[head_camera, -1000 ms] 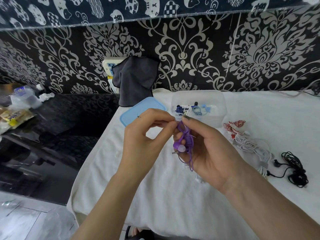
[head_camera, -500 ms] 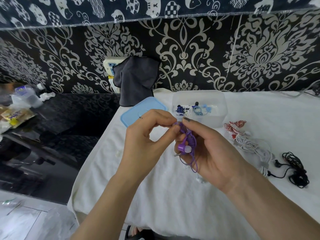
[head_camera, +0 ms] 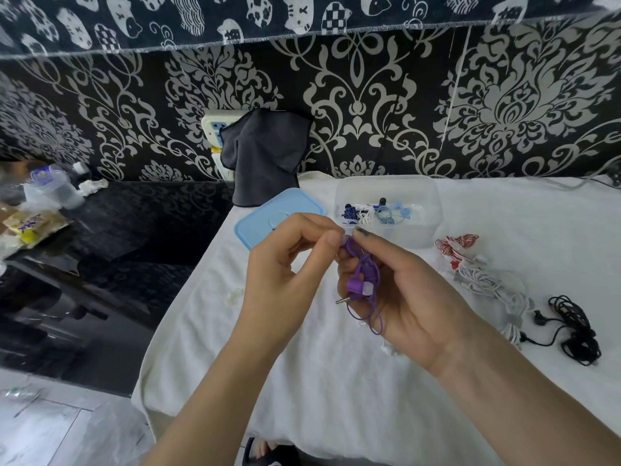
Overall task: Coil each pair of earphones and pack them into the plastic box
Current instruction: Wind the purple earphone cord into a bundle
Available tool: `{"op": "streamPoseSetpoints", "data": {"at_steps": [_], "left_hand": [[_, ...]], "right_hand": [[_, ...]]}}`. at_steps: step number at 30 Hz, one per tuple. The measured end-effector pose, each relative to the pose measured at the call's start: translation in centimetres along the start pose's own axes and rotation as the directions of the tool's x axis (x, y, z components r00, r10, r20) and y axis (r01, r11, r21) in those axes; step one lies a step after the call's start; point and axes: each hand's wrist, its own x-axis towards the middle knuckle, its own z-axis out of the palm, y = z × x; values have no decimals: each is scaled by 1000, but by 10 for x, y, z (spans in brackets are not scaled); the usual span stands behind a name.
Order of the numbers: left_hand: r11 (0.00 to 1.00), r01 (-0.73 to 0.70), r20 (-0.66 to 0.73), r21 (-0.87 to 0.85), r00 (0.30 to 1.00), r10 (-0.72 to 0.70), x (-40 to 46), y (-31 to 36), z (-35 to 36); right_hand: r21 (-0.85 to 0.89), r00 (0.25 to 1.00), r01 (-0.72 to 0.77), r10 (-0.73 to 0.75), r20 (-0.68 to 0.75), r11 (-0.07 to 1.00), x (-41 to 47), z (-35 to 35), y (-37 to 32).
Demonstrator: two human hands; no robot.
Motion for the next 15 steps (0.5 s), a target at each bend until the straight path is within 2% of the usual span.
{"op": "streamPoseSetpoints", "data": {"at_steps": [5, 15], "left_hand": [[998, 17, 25, -62, 1000, -15, 0, 2, 3], [991, -108, 36, 82, 994, 105, 0, 0, -1]], "right_hand": [[42, 1000, 15, -16, 17, 999, 1, -2, -1], [161, 996, -46, 31, 89, 986, -1, -1, -5]]}}
